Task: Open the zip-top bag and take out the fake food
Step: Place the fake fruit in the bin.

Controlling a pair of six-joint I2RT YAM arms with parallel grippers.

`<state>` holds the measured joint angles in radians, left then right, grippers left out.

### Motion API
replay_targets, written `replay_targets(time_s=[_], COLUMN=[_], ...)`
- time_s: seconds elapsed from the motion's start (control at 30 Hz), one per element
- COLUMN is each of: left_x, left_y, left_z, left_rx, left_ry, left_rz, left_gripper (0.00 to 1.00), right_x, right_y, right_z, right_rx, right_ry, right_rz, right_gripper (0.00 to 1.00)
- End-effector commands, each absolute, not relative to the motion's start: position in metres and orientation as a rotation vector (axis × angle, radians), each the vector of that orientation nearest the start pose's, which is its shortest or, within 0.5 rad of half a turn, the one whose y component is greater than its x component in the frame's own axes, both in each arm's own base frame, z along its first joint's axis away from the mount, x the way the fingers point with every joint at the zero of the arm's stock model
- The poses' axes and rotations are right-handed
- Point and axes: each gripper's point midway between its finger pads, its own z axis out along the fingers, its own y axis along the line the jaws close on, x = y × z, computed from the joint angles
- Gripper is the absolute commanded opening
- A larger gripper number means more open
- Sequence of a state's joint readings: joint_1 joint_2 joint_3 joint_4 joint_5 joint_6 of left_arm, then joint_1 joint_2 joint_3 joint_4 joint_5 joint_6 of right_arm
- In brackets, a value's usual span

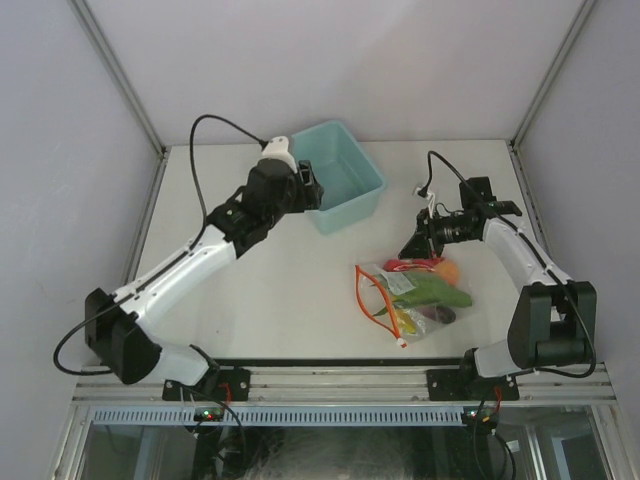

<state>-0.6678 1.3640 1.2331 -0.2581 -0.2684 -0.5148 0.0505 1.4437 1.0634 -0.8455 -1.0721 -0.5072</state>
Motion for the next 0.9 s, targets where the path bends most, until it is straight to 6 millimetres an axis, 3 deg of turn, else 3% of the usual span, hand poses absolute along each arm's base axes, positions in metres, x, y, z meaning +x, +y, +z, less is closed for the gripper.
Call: replay_targets(time_s=[0.0, 0.17, 0.2, 0.5, 0.87], left_x=[0.370, 0.393, 0.400, 0.435, 0.453], left_y=[-0.245, -0.250, -0.253, -0.274, -0.282], left_z=[0.281, 0.275, 0.267, 0.251, 0.229], left_rx=[-0.054, -0.005, 0.010, 0.120, 0.169], left_ry=[2.076, 2.176, 2.205, 2.270, 2.288], left_rz=[-0.405, -0.243, -0.206, -0.087, -0.029], left_gripper=[0.00, 0.00, 0.00, 0.00, 0.00], right_x=[0.256, 0.256, 0.256, 0.257, 0.256], right_y=[0.158, 0.156, 0.155, 0.151, 0.151], right_z=[0.183, 0.184, 0.184, 0.183, 0.182], right_rx=[-0.892, -0.885, -0.882, -0.861, -0.858], right_ry=[2.037, 2.027, 2.028, 2.028, 2.024], right_rz=[1.217, 1.204, 1.203, 1.191, 1.192], right_gripper=[0.03, 0.03, 0.03, 0.03, 0.03])
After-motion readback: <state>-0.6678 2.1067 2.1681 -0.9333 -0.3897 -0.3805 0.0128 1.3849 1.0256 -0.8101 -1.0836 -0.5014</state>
